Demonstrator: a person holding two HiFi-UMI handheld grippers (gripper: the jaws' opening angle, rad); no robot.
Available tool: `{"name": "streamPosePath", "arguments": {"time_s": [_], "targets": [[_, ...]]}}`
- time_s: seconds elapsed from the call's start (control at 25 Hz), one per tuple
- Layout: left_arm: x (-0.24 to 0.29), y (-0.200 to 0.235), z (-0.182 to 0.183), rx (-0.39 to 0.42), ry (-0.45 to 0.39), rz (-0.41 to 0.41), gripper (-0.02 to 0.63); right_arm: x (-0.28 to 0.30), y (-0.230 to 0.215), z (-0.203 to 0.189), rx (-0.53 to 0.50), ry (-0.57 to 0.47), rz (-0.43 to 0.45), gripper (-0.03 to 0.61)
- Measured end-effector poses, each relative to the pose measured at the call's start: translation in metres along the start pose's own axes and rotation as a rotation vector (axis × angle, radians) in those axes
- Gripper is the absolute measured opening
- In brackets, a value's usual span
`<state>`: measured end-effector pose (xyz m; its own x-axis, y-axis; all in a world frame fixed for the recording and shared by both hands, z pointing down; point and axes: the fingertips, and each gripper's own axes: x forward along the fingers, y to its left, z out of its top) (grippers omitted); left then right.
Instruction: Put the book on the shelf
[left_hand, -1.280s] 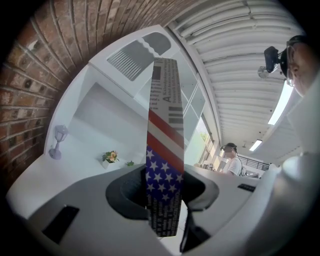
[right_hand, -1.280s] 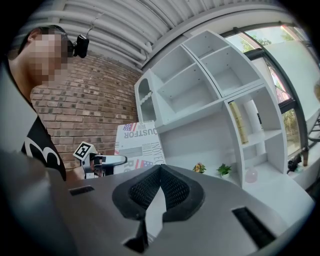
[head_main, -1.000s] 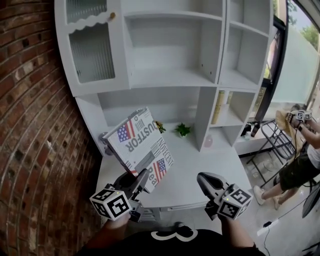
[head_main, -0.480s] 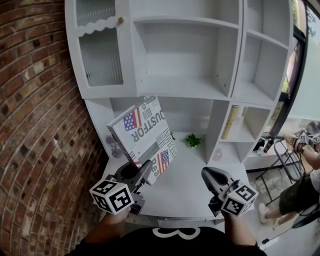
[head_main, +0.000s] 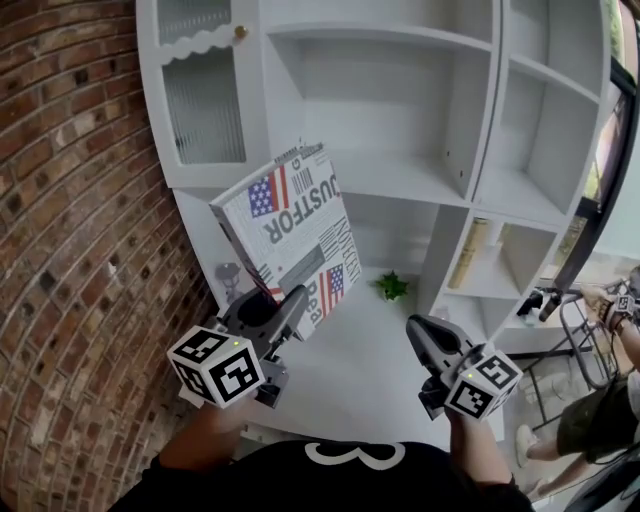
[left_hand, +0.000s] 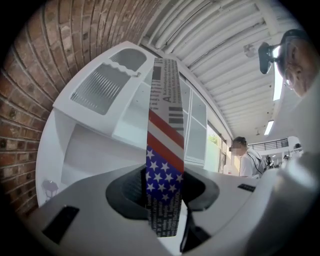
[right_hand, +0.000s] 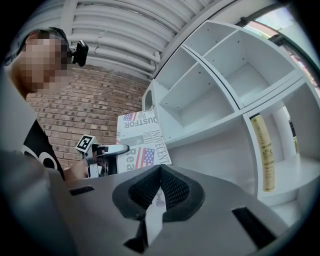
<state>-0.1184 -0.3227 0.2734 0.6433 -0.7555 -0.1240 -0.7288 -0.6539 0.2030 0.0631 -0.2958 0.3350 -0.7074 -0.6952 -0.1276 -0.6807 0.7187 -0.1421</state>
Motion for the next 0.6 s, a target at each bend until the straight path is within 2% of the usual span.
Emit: {"name": "streamPosePath", "arguments": {"time_s": [0.36,0.6], "targets": [[0.026,-0.014,0.041,0.049,-0.057,-0.005,0.152,0.000,-0.026,0.002,0.007,0.003,0.029,0.011],[0.049,-0.029,0.066,0.077,-0.063,-0.023,0.152,-0.003,-0.037,0.013,-0.015,-0.013,0.067,0.011]]}}
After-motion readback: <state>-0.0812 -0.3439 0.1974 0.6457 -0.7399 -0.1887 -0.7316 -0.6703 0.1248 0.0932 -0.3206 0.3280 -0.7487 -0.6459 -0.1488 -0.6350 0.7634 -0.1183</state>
